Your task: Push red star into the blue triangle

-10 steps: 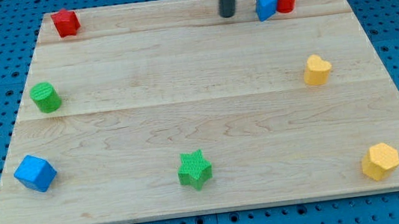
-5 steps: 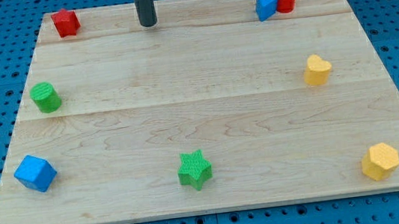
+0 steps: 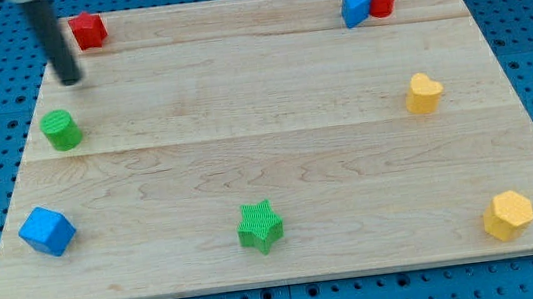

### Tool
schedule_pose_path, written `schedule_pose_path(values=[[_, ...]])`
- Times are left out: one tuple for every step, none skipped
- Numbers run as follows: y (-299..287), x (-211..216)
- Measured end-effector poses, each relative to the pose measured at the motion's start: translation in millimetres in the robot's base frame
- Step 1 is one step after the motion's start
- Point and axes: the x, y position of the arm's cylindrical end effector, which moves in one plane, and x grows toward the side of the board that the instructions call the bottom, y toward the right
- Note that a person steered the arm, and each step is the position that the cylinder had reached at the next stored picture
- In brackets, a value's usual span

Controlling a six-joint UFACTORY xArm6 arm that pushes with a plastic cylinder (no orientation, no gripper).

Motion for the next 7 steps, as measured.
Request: schedule_pose_path(values=[[-19.2, -13.5], [9.3, -43.3], [14.8, -71.7], [-12.3, -86.9], [20.7, -90.8], [133.6, -90.7], [235.5, -90.6]])
